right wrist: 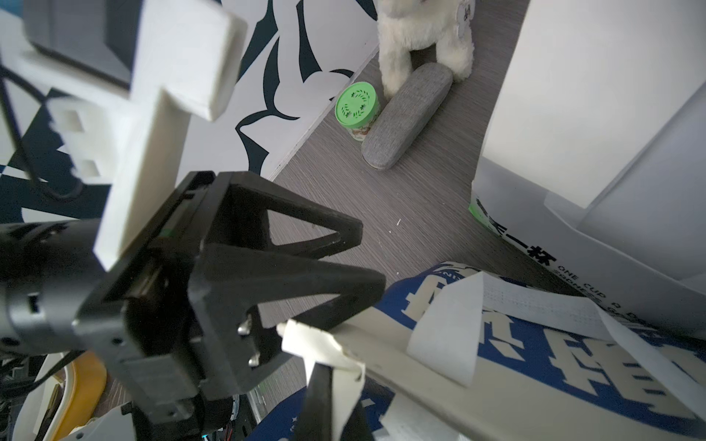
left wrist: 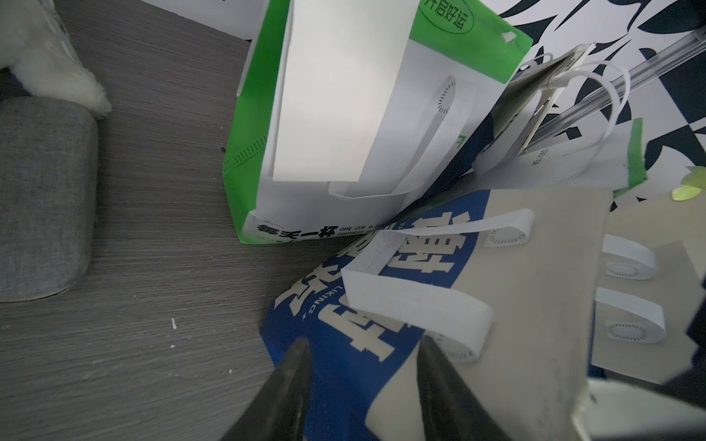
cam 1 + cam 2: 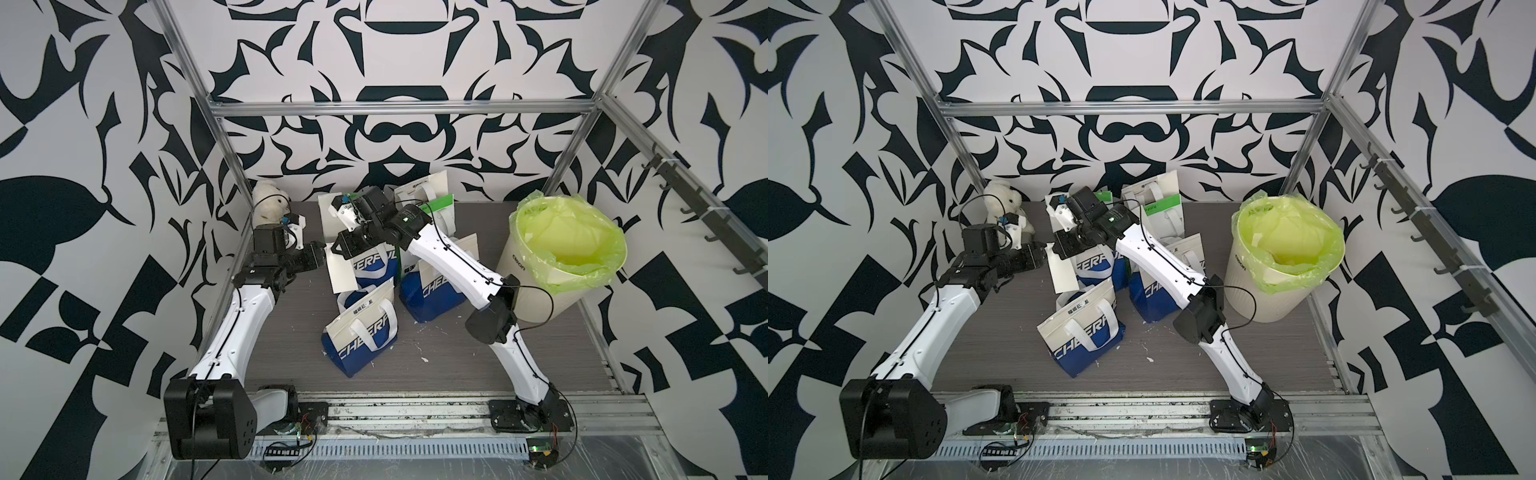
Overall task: Shred takeout receipts and throw away
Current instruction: Tear off the takeout receipt from the takeout bag.
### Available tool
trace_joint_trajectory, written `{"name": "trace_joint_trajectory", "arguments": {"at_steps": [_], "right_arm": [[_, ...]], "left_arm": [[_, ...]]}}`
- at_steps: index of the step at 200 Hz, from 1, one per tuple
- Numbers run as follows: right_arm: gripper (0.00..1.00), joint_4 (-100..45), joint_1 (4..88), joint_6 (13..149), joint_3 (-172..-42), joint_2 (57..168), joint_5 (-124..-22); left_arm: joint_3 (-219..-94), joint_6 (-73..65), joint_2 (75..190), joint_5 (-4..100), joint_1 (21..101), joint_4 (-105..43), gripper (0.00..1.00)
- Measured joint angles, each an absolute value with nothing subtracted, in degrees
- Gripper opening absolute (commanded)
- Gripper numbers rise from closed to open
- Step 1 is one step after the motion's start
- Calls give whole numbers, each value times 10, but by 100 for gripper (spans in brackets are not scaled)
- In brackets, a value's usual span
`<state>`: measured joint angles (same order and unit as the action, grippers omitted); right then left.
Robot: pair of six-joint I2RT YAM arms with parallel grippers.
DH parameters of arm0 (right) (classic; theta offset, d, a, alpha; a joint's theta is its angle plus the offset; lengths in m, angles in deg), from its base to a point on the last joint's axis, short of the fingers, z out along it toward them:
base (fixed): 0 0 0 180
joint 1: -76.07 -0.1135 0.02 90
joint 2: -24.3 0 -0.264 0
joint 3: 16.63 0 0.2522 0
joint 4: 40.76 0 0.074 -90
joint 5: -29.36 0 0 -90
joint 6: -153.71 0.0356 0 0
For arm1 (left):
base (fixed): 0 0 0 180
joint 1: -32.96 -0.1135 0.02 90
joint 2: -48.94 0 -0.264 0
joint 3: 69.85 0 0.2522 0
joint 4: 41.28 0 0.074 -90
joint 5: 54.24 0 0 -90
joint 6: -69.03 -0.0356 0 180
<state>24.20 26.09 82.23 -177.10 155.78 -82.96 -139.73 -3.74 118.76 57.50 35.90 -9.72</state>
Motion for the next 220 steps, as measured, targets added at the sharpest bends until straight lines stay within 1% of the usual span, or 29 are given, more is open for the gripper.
{"name": "trace_joint_trajectory", "arguments": {"at_steps": [57,102,115,151,159,164,167,193,220], "right_arm": [[0,242,258,830,-1771,1527,-849],[0,242,254,822,-1771,1494,-834],[0,242,254,815,-1771,1483,-828],[0,241,254,804,-1770,1457,-817],[0,241,254,803,-1770,1453,-815],[0,241,254,802,-1770,1452,-814],[0,241,254,802,-1770,1452,-813],[0,244,254,798,-1766,1451,-805],[0,250,254,783,-1743,1444,-786]], "left_arm": [[-1383,-28,1188,578,369,-107,50],[-1374,-35,1175,563,371,-109,68],[-1374,-40,1163,553,371,-108,71],[-1374,-49,1131,538,371,-108,74],[-1374,-49,1131,537,371,-108,83],[-1374,-50,1131,535,371,-108,97],[-1374,-51,1131,535,371,-106,100],[-1374,-59,1122,514,371,-96,99],[-1378,-75,1077,463,371,-79,100]]}}
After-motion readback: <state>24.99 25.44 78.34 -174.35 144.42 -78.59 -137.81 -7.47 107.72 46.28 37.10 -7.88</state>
